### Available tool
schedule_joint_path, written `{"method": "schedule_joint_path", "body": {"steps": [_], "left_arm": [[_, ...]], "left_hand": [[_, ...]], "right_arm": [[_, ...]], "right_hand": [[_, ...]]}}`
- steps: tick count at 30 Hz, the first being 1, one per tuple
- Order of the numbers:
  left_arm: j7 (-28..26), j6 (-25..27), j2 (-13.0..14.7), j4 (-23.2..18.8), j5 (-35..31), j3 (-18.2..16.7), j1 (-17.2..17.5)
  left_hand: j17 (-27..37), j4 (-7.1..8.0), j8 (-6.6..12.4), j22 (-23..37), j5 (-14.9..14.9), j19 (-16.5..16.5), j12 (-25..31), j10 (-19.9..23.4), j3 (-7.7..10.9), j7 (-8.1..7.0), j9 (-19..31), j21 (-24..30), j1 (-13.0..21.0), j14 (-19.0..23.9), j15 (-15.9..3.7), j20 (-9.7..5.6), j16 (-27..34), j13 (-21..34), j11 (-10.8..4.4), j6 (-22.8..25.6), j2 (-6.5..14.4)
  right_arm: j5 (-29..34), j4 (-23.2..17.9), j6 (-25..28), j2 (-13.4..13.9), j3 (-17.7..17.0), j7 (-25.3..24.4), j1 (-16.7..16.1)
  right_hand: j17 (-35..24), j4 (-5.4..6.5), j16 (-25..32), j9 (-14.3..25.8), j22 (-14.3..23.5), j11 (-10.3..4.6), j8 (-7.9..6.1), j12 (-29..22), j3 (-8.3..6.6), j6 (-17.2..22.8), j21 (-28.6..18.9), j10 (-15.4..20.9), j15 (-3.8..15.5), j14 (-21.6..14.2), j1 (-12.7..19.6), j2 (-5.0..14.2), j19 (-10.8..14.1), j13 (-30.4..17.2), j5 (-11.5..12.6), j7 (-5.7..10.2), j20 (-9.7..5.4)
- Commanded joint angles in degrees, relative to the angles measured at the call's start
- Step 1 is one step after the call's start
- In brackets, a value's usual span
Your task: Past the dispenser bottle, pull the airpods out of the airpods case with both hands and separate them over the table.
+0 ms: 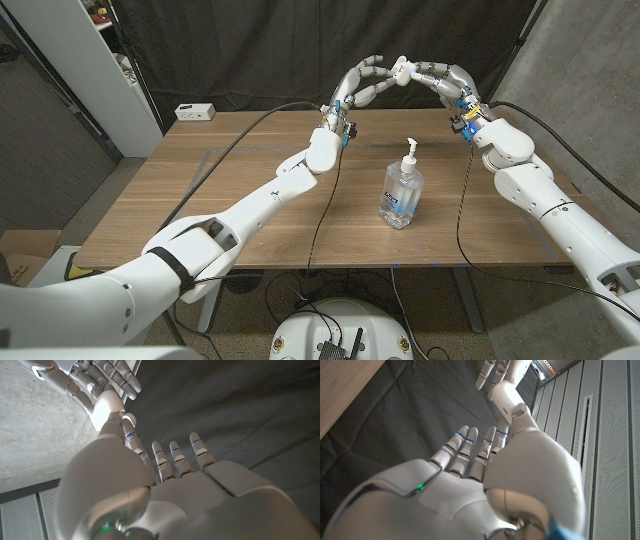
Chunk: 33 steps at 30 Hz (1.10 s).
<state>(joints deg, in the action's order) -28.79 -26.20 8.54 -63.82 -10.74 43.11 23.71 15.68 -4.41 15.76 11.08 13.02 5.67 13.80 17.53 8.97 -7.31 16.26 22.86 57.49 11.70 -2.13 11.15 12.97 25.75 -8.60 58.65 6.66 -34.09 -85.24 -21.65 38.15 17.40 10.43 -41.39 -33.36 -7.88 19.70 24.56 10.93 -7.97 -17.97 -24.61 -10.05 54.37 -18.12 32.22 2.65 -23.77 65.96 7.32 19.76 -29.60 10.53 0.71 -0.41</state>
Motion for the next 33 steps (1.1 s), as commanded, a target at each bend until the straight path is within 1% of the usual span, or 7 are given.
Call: {"method": "schedule_joint_path", "body": {"steps": [1,14,17,25,27,29,33], "left_arm": [[0.1,-2.2,0.5,-0.3,1.3,-1.2,0.9],[-0.4,-0.5,2.7,-4.4,0.2,-2.7,2.8],[0.1,1.3,4.0,-7.2,-0.1,-3.2,3.8],[2.1,7.0,6.9,-14.4,1.3,-5.1,6.9],[3.7,10.2,8.2,-17.3,1.9,-5.6,7.8],[5.8,14.1,9.5,-20.3,2.8,-6.1,8.7],[9.4,19.7,11.2,-23.4,6.2,-7.1,10.0]], "left_hand": [[0.1,-0.48,0.98,0.2,0.4,0.4,0.4,0.8,0.29,0.56,1.5,-0.2,1.3,0.8,-2.89,0.13,0.3,-0.2,-0.21,1.0,0.3],[0.1,-0.65,1.24,0.2,0.4,0.8,0.6,1.2,0.22,0.77,2.1,-0.2,1.8,1.3,-3.16,0.06,0.4,-0.4,-0.46,1.1,0.6],[0.2,-0.65,1.32,0.2,0.3,0.9,0.7,1.3,0.16,0.77,2.3,-0.2,1.8,1.3,-3.21,-0.05,0.4,-0.5,-0.44,1.2,0.7],[0.2,-0.67,1.41,0.3,0.2,1.0,0.6,1.1,-0.05,0.83,2.6,-0.3,1.9,1.2,-3.11,-0.06,0.4,-0.6,-0.2,1.2,0.7],[0.2,-0.71,1.4,0.3,0.2,0.9,0.5,0.8,-0.13,0.84,2.6,-0.4,2.0,0.7,-3.01,0.03,0.1,-0.6,0.04,1.3,0.6],[0.1,-0.77,1.41,0.2,0.1,0.4,0.1,-0.1,-0.23,0.84,2.8,-0.6,2.0,-0.3,-2.33,0.37,-0.3,-0.7,0.35,1.3,0.6],[0.0,-0.76,1.34,0.2,0.0,-0.7,-0.4,-1.3,-0.4,0.77,3.0,-1.3,2.1,-1.9,-1.52,0.64,-0.9,-1.0,1.04,1.0,0.7]], "right_arm": [[1.0,0.6,1.4,0.1,0.4,-1.3,0.5],[1.1,2.4,2.1,-0.6,1.2,-0.8,2.0],[1.3,3.4,1.9,-0.8,1.3,-0.7,2.5],[1.2,4.9,1.8,-1.1,1.5,-0.3,3.3],[1.2,5.1,1.8,-1.2,1.4,-0.5,3.4],[1.3,5.2,1.7,-1.2,1.3,-0.8,3.4],[1.2,5.3,1.5,-1.1,1.2,-0.8,3.3]], "right_hand": [[-0.3,-0.02,-0.1,11.4,0.0,-0.19,-0.27,-0.2,-0.24,1.8,0.3,0.4,8.31,-0.5,0.1,0.37,0.3,-0.3,0.3,1.65,0.4],[-0.4,0.03,-0.2,11.4,0.0,-0.2,-0.21,-0.1,-0.24,1.9,0.4,0.2,8.34,-0.5,0.0,0.36,0.3,-0.3,0.3,1.64,0.39],[-0.4,0.02,-0.3,11.4,0.0,-0.18,-0.19,-0.1,-0.25,1.9,0.4,0.3,8.26,-0.6,0.0,0.33,0.3,-0.3,0.3,1.7,0.4],[-0.5,0.03,-0.3,11.3,0.0,-0.22,-0.13,-0.1,-0.24,1.9,0.4,0.2,8.27,-0.5,-0.1,0.32,0.3,-0.3,0.3,1.6,0.45],[-0.5,0.02,-0.3,11.4,0.0,-0.12,-0.14,-0.1,-0.26,1.9,0.4,0.3,8.32,-0.5,0.0,0.35,0.3,-0.3,0.3,1.63,0.48],[-0.5,0.0,-0.4,11.4,0.0,-0.18,-0.1,-0.1,-0.27,1.9,0.4,0.3,8.33,-0.6,0.0,0.3,0.3,-0.3,0.3,1.68,0.48],[-0.6,0.01,-0.4,11.4,0.0,-0.11,-0.08,-0.1,-0.27,1.9,0.5,0.2,8.3,-0.6,0.0,0.33,0.3,-0.3,0.3,1.66,0.48]]}}
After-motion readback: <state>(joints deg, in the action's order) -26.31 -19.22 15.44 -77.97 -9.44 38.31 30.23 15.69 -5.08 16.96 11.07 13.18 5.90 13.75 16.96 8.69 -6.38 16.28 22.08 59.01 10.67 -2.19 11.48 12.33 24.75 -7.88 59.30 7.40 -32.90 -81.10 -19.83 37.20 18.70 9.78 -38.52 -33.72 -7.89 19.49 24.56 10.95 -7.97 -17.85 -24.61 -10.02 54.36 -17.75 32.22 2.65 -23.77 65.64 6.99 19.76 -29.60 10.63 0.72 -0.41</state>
